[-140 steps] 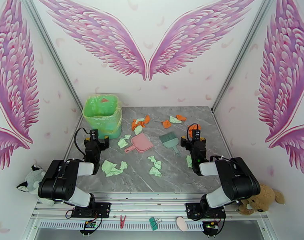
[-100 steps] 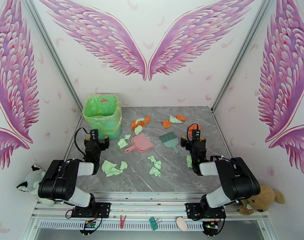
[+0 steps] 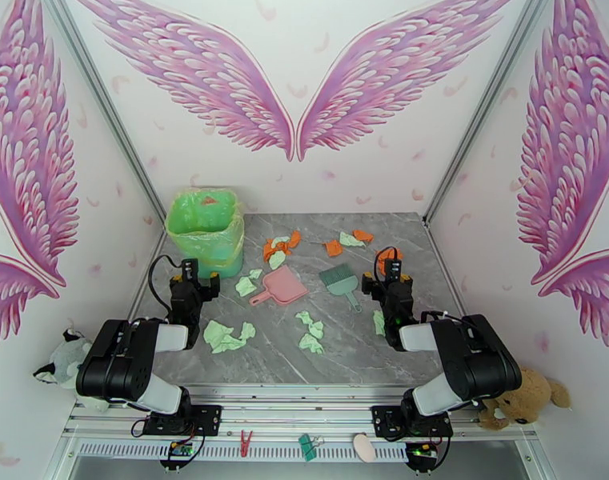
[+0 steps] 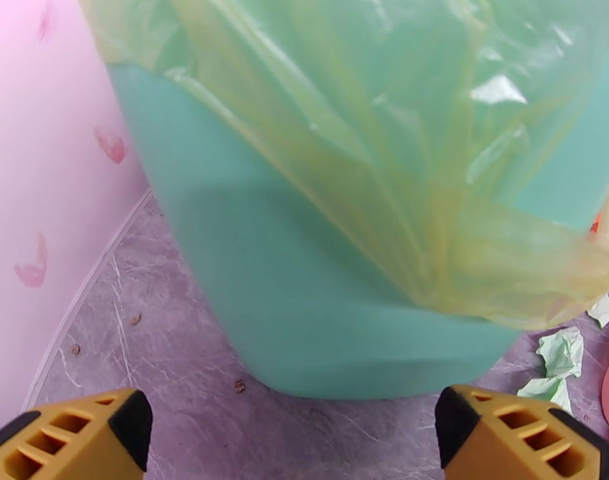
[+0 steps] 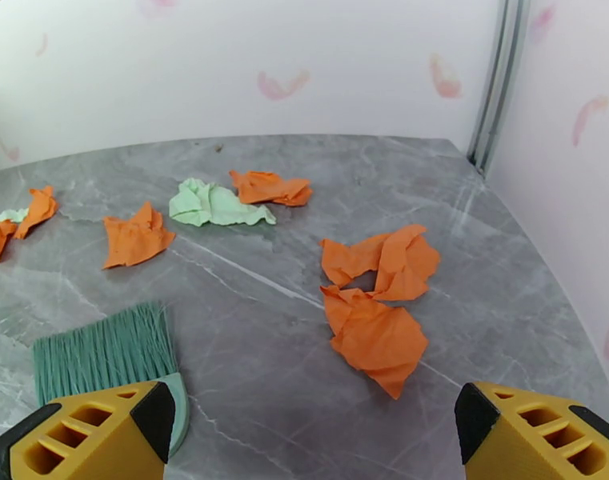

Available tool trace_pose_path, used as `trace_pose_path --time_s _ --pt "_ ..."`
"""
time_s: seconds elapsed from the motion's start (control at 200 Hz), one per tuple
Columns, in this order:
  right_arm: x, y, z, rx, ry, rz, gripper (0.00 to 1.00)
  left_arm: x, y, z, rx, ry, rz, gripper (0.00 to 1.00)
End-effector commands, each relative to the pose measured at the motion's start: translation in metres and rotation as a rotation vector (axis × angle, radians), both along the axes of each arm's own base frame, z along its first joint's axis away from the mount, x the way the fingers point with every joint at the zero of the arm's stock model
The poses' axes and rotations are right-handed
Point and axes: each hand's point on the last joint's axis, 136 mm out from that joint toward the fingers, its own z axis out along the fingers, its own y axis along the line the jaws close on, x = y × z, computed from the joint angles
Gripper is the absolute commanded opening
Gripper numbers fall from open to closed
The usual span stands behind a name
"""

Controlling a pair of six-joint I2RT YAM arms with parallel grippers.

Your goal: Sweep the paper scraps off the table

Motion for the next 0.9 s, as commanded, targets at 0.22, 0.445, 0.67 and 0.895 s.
trace_pose_path --time_s 0.22,0.445,0.67,0.895 --pt "0.003 0.000 0.002 -0.006 0.000 -0.009 0.99 0.006 0.000 0.006 0.001 -0.007 -0.006 0.99" --pt "0.003 0.001 0.003 -0.003 0.000 -0.006 0.99 0.006 0.000 0.006 -0.001 -0.007 -0.007 0.99" --pt "0.007 -0.001 0.049 0.026 0.098 -0.057 0.99 0.006 0.001 0.005 -0.006 -0.006 -0.009 0.99" --pt "0.003 0.011 0.050 0.145 0.454 -0.051 0.99 0.006 0.001 0.005 -0.006 -0.005 -0.009 0.99"
